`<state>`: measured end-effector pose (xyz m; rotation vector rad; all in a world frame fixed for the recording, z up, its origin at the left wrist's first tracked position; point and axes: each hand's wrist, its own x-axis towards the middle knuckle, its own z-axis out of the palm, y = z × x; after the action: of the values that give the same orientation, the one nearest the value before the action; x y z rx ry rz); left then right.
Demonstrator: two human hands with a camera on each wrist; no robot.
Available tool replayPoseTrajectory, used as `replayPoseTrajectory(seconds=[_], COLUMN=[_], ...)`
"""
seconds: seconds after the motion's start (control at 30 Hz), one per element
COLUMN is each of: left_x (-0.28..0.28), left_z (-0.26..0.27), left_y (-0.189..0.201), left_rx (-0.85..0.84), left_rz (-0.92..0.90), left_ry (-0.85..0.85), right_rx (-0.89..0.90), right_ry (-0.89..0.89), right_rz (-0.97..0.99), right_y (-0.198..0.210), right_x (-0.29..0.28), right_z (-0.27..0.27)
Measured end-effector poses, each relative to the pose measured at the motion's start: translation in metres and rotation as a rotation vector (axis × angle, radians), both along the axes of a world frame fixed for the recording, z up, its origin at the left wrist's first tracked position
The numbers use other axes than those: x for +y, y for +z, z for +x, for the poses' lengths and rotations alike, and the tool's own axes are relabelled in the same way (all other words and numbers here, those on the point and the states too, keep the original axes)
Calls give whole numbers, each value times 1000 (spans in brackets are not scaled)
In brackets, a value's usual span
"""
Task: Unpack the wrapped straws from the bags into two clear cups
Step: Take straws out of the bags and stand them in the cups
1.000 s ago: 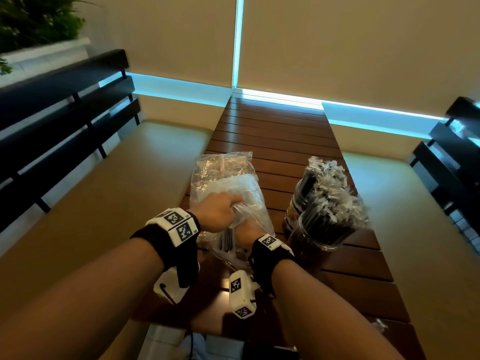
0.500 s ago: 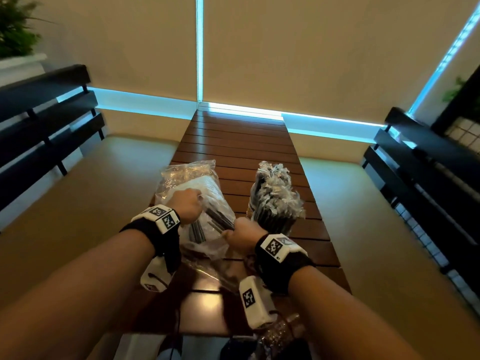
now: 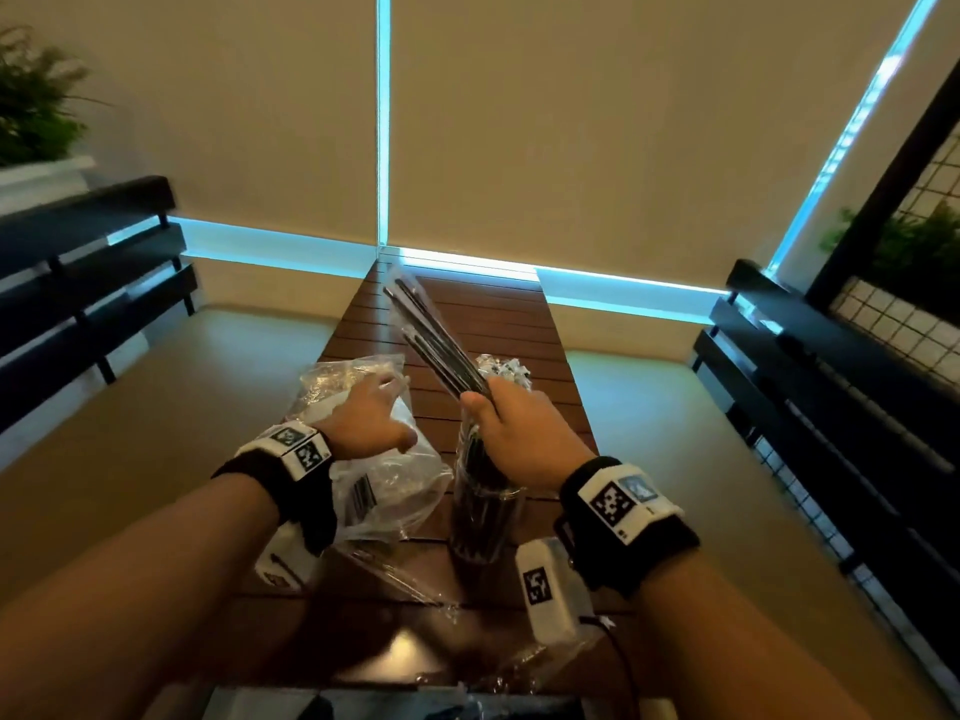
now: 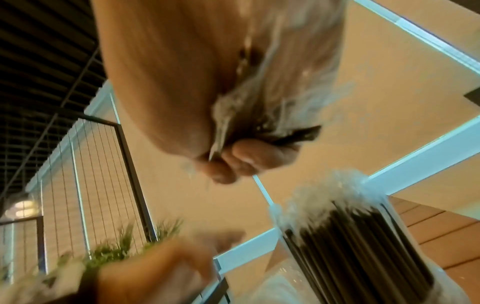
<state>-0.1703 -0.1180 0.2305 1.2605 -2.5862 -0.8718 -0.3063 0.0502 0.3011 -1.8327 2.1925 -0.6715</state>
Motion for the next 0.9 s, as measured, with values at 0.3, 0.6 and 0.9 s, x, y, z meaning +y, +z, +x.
replayPoseTrajectory(seconds=[0.3,0.6,0.9], left_x=[56,82,71], left_z=[-20,-31,-41], left_y=[113,154,150], left_rx=[1180,1228,1096], left_rz=[760,151,-69], left_ry=[133,-81,112], right_rx=[-76,-400,-604], right_ry=[6,-68,-71], right_rz=[-244,39,-155], right_y=[-23,0,35], right_x=[-32,-44,-33], right_z=[34,17,-6])
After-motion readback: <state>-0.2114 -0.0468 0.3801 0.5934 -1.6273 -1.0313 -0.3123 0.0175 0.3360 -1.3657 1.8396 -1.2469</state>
